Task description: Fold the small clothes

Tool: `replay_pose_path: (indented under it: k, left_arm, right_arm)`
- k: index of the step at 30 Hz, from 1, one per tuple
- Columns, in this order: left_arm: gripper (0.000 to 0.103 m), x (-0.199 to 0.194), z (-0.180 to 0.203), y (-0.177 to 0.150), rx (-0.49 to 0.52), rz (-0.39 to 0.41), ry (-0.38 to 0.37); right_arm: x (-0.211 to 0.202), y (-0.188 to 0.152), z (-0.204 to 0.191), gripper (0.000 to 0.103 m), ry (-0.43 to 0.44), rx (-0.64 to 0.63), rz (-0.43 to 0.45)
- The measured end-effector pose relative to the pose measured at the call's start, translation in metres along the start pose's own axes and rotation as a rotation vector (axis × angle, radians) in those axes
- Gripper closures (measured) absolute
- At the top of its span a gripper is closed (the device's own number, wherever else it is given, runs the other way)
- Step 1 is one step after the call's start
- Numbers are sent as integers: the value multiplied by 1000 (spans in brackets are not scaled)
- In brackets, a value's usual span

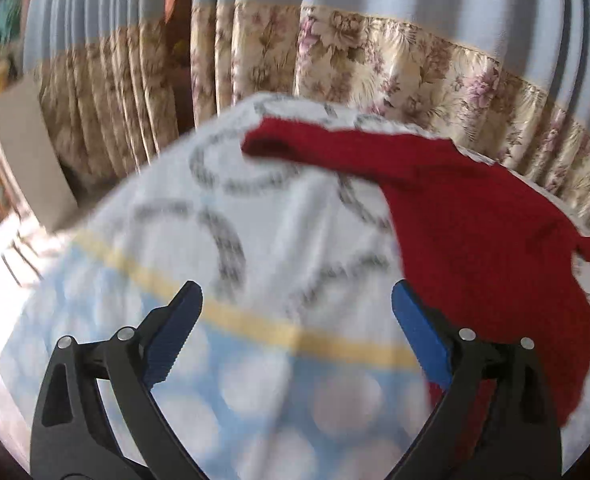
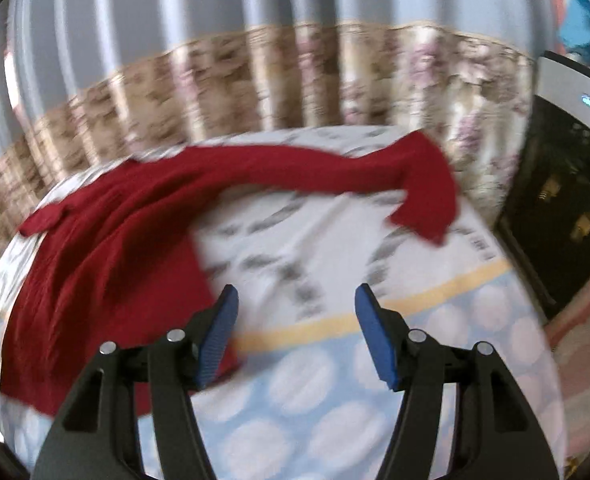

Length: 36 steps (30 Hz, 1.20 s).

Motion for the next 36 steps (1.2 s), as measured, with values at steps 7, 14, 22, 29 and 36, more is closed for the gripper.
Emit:
replay_pose_path:
  k: [7, 14, 22, 29, 36]
  left_arm:
    - [5, -2, 47, -41, 103, -27, -38]
    - [5, 1, 61, -50, 141, -48, -44]
    - [5, 1, 70, -55, 181, -66, -53]
    - [5, -7, 77, -62, 222, -58, -45]
    - [5, -22, 79, -79, 269, -54, -55]
  right_arm:
    - [18, -25, -43, 42, -5, -61, -49]
    - [40, -31, -53, 52, 22, -54, -132]
    - [43, -40, -51, 90, 58, -38, -172]
    - [-9, -49, -55, 93, 53, -46, -112]
    - [-71, -91, -63, 93, -43, -50, -50]
Point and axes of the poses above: each gripper's, at about its wrist camera, not at the fingertips, and x roughly the way its jaws point, z to its right, y to its top, the point moved 8 cm from there along x, roughly the way its jaws point, and after that the axes turned 11 degrees about -z, right-handed, at the moved point
